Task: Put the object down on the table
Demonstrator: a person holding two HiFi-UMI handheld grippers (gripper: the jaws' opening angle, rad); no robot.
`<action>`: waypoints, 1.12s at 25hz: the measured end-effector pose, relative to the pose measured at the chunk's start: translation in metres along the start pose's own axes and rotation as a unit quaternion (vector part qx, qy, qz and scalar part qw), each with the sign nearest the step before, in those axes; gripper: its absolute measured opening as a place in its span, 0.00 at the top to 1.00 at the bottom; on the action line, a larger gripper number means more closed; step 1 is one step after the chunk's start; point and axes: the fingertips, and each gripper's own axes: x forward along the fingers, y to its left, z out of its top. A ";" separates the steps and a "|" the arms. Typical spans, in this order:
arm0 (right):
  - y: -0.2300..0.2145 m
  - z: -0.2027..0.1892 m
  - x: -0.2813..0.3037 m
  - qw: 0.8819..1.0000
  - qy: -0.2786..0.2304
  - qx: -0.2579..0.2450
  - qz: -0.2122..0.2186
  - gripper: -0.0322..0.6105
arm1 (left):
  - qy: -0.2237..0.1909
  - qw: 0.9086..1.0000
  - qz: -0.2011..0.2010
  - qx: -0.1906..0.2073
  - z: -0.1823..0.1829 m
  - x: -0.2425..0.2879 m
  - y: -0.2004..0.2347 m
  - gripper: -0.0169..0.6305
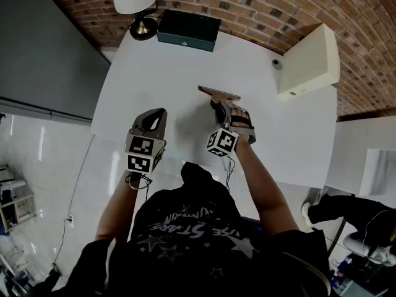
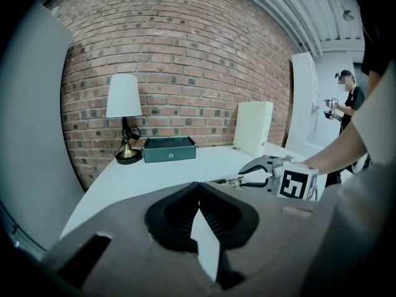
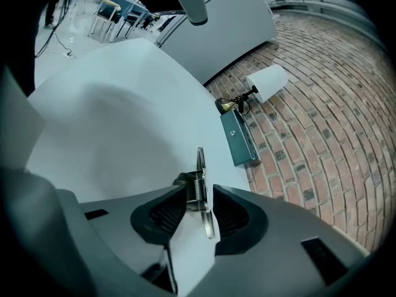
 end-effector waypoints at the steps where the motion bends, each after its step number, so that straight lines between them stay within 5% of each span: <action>1: 0.000 0.000 -0.004 1.000 0.001 0.002 -0.003 0.74 | -0.003 1.000 0.000 0.000 0.001 -0.003 0.000 0.94; 9: -0.015 0.008 -0.047 0.997 0.003 0.062 -0.038 0.75 | -0.022 1.000 -0.013 0.007 0.001 -0.031 -0.011 0.94; 20: -0.038 0.027 -0.146 0.975 -0.013 0.179 -0.132 0.94 | -0.060 0.997 -0.038 0.028 0.000 -0.094 -0.043 0.94; 28: -0.030 0.048 -0.219 0.959 -0.044 0.233 -0.156 0.95 | -0.079 0.995 -0.056 0.039 -0.011 -0.145 -0.069 0.94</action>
